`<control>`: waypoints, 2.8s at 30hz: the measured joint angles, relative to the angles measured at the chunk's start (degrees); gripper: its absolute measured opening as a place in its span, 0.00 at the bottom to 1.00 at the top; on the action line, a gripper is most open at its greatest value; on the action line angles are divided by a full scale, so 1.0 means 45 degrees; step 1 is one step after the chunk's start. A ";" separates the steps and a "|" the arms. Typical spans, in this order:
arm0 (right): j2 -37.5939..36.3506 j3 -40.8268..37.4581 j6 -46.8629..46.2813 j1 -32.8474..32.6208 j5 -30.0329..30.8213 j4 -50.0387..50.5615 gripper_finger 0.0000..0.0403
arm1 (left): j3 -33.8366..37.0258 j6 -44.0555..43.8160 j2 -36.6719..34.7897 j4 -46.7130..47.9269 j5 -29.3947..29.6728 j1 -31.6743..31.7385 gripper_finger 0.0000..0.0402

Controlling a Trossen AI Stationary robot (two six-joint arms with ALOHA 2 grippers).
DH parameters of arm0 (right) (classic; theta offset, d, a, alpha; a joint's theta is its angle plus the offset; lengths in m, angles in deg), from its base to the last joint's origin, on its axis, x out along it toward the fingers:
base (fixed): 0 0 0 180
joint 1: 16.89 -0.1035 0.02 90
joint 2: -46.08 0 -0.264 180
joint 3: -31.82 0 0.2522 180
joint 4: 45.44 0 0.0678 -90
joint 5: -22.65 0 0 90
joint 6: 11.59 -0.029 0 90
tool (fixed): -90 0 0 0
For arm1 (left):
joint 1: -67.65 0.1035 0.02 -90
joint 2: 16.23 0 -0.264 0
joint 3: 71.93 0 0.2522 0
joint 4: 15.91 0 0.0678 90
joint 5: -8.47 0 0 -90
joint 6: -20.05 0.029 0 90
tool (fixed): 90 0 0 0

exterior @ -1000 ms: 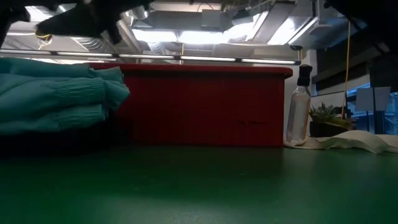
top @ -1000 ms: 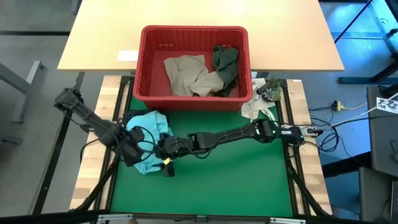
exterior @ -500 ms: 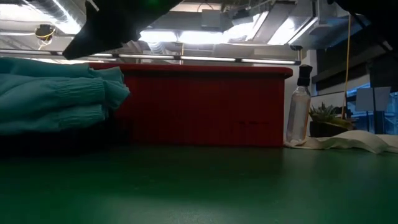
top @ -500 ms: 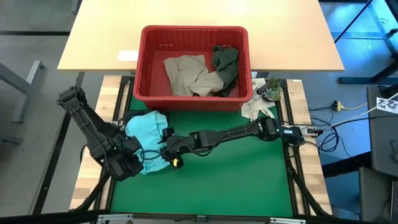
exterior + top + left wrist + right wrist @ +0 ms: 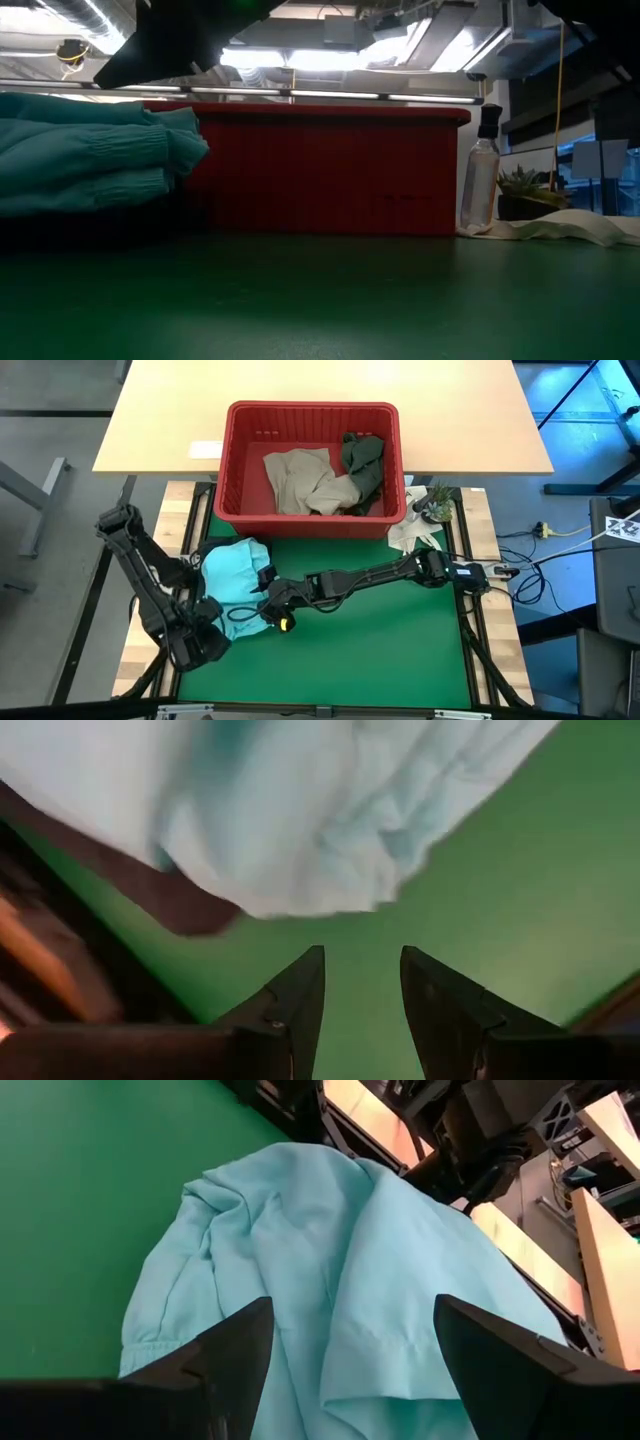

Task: Fold Laundry from Bin
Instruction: Stack the folded blue shorts on top of the folded black shorts

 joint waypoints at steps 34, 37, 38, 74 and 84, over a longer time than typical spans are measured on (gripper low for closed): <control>0.0005 0.0000 0.0243 0.0491 -0.0015 -0.0043 0.68 | -0.0005 -0.4566 0.3731 -0.1454 0.1510 -0.0231 0.32; 0.0005 0.0000 0.0238 0.0491 -0.0015 -0.0040 0.68 | 0.0029 -0.4581 0.3731 -0.1289 0.1463 -0.0157 0.32; 0.0005 0.0000 0.0238 0.0491 -0.0015 -0.0038 0.68 | 0.0102 -0.4594 0.3731 -0.1306 0.1349 -0.0133 0.32; 0.0015 0.0000 0.0236 0.0491 -0.0019 -0.0356 0.68 | -0.3031 -0.2995 0.3678 0.5451 -0.1080 0.0088 0.00; 0.0015 0.0000 -0.0630 0.0481 0.0003 -0.1159 0.68 | -0.2413 -0.2888 0.3752 0.5240 -0.2280 0.0083 0.01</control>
